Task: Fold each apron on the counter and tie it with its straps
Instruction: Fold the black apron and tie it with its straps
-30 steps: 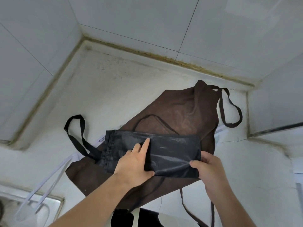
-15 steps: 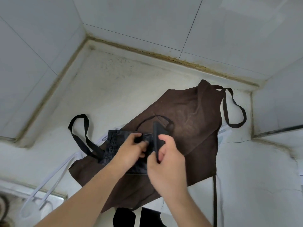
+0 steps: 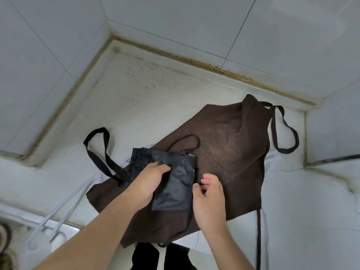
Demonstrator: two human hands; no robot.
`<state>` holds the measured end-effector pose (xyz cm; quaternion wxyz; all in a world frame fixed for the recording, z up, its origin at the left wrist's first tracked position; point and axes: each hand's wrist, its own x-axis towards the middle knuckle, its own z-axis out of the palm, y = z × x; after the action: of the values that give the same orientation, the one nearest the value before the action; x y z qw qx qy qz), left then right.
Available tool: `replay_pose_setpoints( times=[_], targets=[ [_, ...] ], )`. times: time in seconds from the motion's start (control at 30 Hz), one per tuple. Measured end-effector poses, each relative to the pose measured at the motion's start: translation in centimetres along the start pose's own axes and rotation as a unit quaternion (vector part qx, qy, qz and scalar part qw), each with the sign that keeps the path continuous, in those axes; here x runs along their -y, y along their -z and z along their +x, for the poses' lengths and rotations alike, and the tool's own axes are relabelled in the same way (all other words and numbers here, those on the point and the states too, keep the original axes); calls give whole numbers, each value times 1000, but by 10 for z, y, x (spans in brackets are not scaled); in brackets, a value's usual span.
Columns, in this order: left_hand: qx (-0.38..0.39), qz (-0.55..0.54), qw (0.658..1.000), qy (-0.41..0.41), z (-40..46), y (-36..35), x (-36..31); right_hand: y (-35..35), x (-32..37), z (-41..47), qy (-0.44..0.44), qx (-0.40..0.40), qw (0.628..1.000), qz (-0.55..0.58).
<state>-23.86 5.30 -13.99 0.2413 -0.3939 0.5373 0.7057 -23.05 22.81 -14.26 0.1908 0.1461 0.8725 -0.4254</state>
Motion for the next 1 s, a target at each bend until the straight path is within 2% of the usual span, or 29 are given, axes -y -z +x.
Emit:
replay_pose_setpoints(
  times=[0.07, 0.13, 0.23, 0.33, 0.4, 0.5, 0.57, 0.63, 0.73, 0.8, 0.9, 1.0],
  targets=[
    [-5, -41, 998, 36, -5, 3, -7, -1, -3, 15, -82, 70, 989, 101],
    [11, -90, 994, 62, -8, 10, -11, -3, -1, 25, -122, 123, 972, 158],
    [69, -148, 985, 57, -10, 15, -13, -8, 7, 31, -136, 176, 961, 164],
    [88, -200, 974, 68, -8, 16, -10, -10, 9, 31, -171, 206, 942, 200],
    [101, -228, 965, 83, -8, 16, -6, -8, 10, 28, -174, 214, 937, 214],
    [118, -234, 960, 98, -7, 21, 0, -6, 7, 25, -107, 202, 955, 191],
    [104, -200, 970, 96, -7, 23, -2, -5, 2, 24, -48, 165, 975, 138],
    [56, -135, 987, 72, -4, 28, -5, -7, -1, 24, -16, 111, 990, 82],
    [-18, 18, 999, 26, -3, 36, -7, -10, 2, 21, 6, 46, 999, 18],
    [-50, 126, 991, -6, -4, 38, -6, -11, 6, 19, 8, 24, 1000, -8],
    [-123, 270, 952, -71, -6, 37, 0, -14, 8, 15, 10, 23, 999, -32],
    [-210, 427, 867, -148, -4, 36, 15, -15, 10, 13, 7, 27, 999, -42]
  ],
)
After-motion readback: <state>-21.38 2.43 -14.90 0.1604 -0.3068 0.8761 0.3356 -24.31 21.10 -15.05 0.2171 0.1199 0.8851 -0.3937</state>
